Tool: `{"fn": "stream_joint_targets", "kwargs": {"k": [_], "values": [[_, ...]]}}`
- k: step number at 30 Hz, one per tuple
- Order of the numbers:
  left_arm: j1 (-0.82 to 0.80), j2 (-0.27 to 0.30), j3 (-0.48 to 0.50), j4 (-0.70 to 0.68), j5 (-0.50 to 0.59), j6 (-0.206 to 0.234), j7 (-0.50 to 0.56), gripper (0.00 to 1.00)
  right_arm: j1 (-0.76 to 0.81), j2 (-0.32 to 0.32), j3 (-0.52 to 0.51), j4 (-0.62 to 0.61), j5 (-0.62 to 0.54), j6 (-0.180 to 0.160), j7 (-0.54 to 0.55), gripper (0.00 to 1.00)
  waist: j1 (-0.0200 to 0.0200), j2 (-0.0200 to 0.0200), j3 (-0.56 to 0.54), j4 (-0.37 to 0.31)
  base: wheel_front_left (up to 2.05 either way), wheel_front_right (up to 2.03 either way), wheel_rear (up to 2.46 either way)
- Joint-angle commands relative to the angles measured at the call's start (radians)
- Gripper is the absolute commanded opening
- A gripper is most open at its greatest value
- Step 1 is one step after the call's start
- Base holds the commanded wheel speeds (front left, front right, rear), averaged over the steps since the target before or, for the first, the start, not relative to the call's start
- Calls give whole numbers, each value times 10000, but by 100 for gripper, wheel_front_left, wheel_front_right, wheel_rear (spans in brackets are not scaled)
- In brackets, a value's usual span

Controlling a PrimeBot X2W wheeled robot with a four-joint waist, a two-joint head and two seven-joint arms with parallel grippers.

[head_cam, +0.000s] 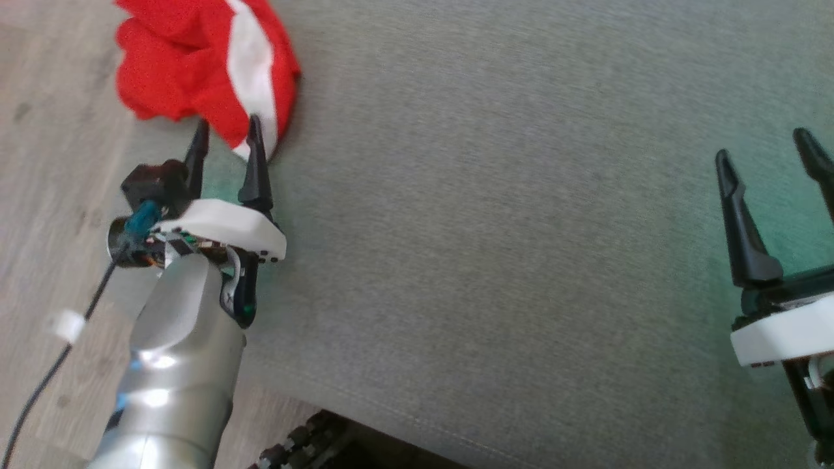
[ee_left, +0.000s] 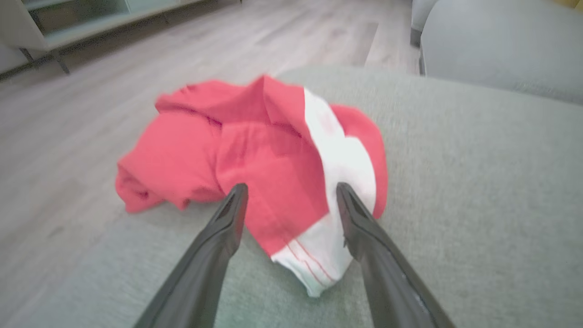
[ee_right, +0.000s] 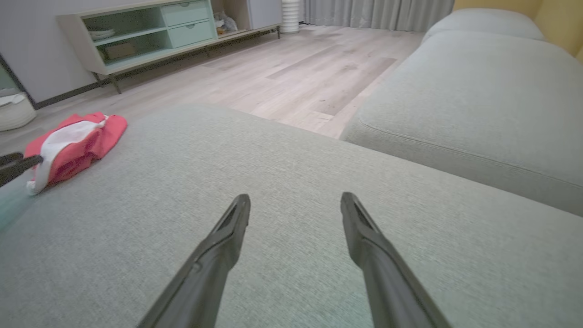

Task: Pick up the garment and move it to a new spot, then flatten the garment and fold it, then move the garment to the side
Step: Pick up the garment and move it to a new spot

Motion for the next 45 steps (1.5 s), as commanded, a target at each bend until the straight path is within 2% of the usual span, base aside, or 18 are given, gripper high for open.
{"fn": "stream_joint_targets", "kwargs": {"k": [1,4,6,7,8,9,14,18,24,29,36,40,45], "values": [[-315,373,334,398,-150,-97,288,100,-98,-84,192,-401,54,-7,21,100,-4,1,172,-297,0,0,0],[-818,479,310,1526,-413,-323,828,100,-141,-37,174,-244,150,-7,-93,100,-4,1,114,-497,0,0,0],[-941,505,287,1794,-491,-381,957,100,-143,-6,149,-190,167,-7,-128,100,-4,1,94,-539,0,0,0],[-1047,538,264,1994,-562,-427,1010,62,-151,28,132,-139,183,-7,-173,100,-4,1,66,-575,0,0,0],[-1141,596,222,2121,-591,-460,945,10,-158,60,116,-88,201,-7,-226,100,-4,1,26,-603,0,0,0],[-1205,651,185,2243,-620,-484,876,0,-160,94,102,-31,218,-7,-279,100,-4,1,-30,-624,0,0,0],[-1305,1117,105,2296,-596,-527,31,0,-169,250,48,269,262,-7,-686,100,-4,1,-600,-722,0,0,0],[-1080,1496,256,1637,-527,-426,-218,0,-108,458,45,464,272,-7,-1041,100,-4,1,-1294,-840,0,0,0],[73,1921,684,-1092,-131,90,-244,0,44,878,74,748,226,-7,-1529,100,-4,1,-2366,-1134,0,0,0],[1249,1926,643,-3110,-93,145,-142,0,209,1153,174,1001,221,-7,-1855,100,-4,1,-3050,-1596,0,0,0],[2829,1572,91,-5488,-349,177,1458,0,473,1427,330,1326,363,-7,-2191,100,-4,1,-3463,-2837,0,0,0],[3344,1128,-479,-6039,-458,122,2092,0,574,1514,401,1537,517,-7,-2332,100,-4,1,-3479,-3865,0,0,0],[3240,547,-1856,-6205,-333,-196,2595,0,672,1562,366,1743,734,-7,-2475,100,-4,1,-3262,-5148,0,0,0]]}}
